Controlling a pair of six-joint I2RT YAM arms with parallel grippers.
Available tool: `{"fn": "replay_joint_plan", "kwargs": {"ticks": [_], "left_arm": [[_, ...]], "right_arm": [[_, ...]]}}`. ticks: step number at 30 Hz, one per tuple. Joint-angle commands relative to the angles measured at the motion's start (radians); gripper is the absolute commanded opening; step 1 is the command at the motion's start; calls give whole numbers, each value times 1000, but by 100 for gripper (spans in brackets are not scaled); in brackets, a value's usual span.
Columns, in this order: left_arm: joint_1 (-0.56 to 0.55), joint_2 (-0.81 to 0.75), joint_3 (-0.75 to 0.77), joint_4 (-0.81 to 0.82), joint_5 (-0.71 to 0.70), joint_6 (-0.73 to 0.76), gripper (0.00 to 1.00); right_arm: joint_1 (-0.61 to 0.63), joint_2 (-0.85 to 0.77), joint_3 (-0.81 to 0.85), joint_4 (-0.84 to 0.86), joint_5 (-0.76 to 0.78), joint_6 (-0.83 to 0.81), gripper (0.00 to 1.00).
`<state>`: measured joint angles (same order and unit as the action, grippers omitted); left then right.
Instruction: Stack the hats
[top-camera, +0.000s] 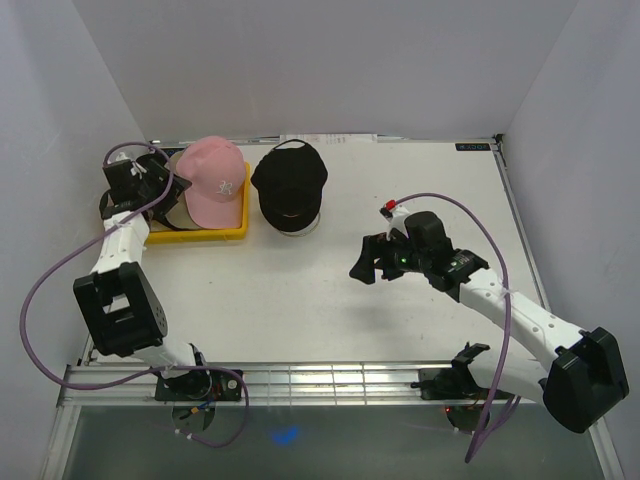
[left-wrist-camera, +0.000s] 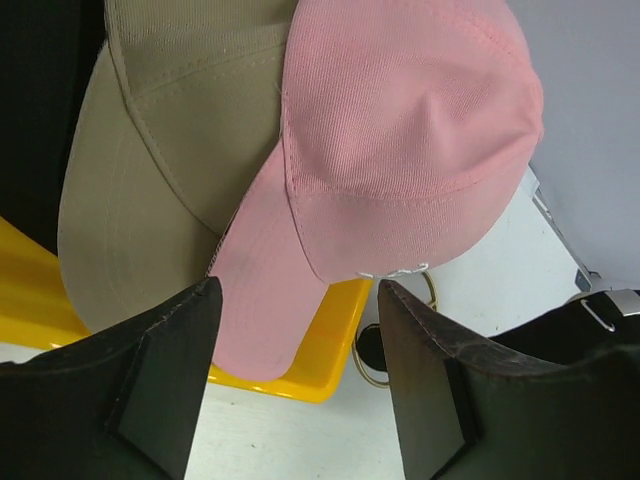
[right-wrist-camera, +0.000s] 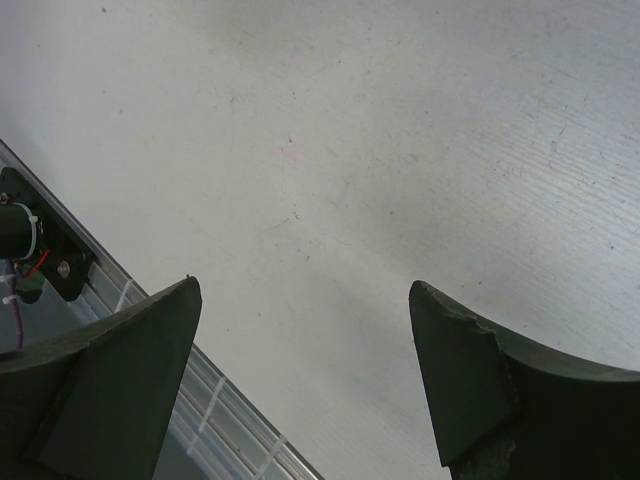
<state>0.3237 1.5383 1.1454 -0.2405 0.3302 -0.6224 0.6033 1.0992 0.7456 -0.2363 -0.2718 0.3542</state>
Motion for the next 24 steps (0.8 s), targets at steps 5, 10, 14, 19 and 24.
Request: {"fn": "replay_joint_plan", "kwargs": {"ticks": [5,10,14,19,24], "left_arm": [[8,45,-4,147,35,98,74],[8,75,-48,217,67,113,74],[8,94,-82,277,92,124,76],[8,98,-140,363,119,107,77],[8,94,-203,406,142,92,77]], "right_arm": [[-4,10,37,26,-14,-34,90],[-4,19,25,38,-18,-34,89],[-4,22,14,51,-23,-35,90],[-2,28,-5,78,-37,-29,90],[-2,36,-11,88,-40,-27,90]]}}
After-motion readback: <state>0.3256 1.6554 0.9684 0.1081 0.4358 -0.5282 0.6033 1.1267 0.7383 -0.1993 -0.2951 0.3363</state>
